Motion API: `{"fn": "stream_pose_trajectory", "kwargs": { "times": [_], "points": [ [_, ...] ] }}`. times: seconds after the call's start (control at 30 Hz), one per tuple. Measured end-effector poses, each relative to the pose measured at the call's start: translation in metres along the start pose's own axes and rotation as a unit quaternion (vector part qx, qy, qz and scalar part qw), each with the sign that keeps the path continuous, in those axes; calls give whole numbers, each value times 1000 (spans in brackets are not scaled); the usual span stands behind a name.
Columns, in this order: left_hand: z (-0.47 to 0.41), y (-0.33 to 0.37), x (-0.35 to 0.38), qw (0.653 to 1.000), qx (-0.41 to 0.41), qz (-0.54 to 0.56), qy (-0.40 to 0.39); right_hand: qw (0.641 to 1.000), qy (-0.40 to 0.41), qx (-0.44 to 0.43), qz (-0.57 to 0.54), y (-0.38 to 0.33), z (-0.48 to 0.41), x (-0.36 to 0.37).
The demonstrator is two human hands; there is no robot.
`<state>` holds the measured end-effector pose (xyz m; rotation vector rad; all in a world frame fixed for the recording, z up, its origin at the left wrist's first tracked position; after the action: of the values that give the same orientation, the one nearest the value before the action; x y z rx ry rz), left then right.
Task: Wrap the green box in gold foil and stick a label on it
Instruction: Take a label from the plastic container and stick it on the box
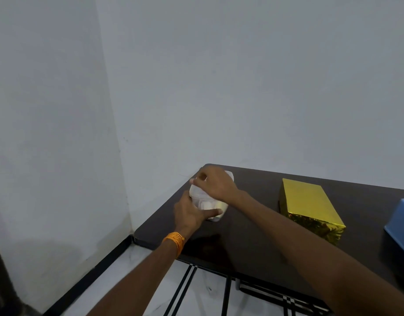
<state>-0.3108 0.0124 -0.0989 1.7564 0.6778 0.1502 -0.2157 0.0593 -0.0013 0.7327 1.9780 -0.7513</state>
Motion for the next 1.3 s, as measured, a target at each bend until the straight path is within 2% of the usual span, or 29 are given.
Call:
{"fn": "stream_pose_trajectory", "kwargs": {
  "times": [0.27,0.57,0.67,0.83,0.97,1.03,1.17,1.3],
  "points": [
    [-1,6,-1,999,33,-9,0,983,-138,34,114,61,-61,40],
    [-4,6,0,998,55,-12,-6,969,-238,-4,68,71,-102,46],
    [-5,4,1,998,54,-14,-5,973,-224,-12,54,73,-108,40],
    [-4,5,0,999,52,-15,-1,990,-127,-32,43,66,-115,11],
    [-2,4,2,999,48,-7,0,998,-51,-35,-8,68,-101,-45],
    [-2,3,0,999,44,0,12,998,-21,-10,-54,79,-90,-79],
    [-4,-1,-9,999,36,5,35,987,-43,18,-153,105,-55,-117],
    [-6,2,-16,999,32,10,39,987,-66,27,-145,127,-23,-130]
  ]
}}
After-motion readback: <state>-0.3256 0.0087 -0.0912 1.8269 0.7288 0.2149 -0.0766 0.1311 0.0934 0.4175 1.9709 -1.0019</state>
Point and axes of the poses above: each hand's wrist, its own z-axis away from the middle knuckle, its own x-axis out of the palm, y = z × x, the point moved 10 cm from there along -z, towards the middle knuckle, and after that the axes turned 11 degrees about z, right-handed, at the moved point
